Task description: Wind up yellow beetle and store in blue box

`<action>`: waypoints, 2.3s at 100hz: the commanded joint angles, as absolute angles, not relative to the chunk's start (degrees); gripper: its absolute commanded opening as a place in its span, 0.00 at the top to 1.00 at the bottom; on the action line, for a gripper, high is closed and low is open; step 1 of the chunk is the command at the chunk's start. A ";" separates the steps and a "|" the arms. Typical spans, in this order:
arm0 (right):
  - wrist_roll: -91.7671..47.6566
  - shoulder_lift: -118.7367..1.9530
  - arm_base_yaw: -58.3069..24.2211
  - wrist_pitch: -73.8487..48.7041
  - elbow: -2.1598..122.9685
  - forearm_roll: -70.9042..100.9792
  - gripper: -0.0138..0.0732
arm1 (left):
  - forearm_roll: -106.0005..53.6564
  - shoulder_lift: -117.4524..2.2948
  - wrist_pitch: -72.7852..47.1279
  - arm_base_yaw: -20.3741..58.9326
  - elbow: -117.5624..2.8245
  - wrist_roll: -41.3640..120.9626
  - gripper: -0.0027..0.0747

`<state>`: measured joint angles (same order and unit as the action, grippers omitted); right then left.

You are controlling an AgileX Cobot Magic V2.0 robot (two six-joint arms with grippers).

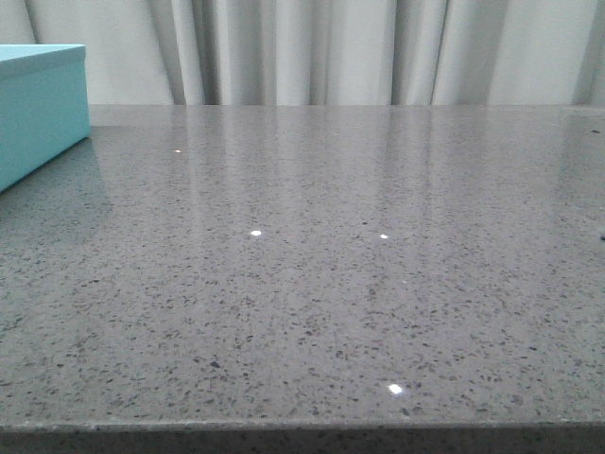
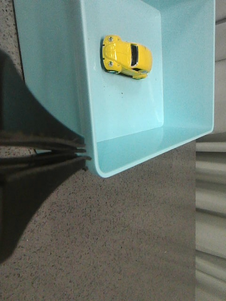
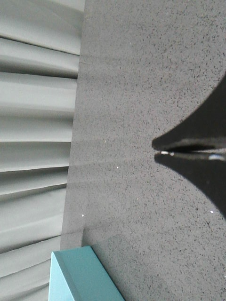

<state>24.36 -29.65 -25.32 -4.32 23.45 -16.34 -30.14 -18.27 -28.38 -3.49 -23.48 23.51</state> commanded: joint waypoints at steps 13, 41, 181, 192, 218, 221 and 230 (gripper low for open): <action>23.93 -29.89 -25.25 0.63 24.99 -17.18 0.98 | -31.85 -18.79 -24.94 -3.00 -25.07 23.64 0.99; 23.93 -29.89 -25.25 0.63 24.99 -17.18 0.98 | -31.85 -18.79 -24.94 -3.00 -25.07 23.64 0.99; 23.93 -29.96 -25.25 0.60 24.99 -17.18 0.98 | -6.15 2.21 -2.03 1.11 1.32 2.55 0.99; 23.93 -29.96 -25.25 0.60 24.99 -17.18 0.98 | -6.15 2.21 -1.93 1.11 1.22 2.55 0.99; 23.93 -29.96 -25.25 0.60 24.99 -17.18 0.98 | -6.15 2.21 -1.93 1.11 1.22 2.55 0.99; 23.93 -29.96 -25.25 0.60 24.99 -17.18 0.98 | -6.15 2.21 -1.93 1.11 1.22 2.55 0.99; 23.93 -29.96 -25.25 0.60 24.99 -17.18 0.98 | -6.15 2.21 -1.93 1.11 1.22 2.55 0.99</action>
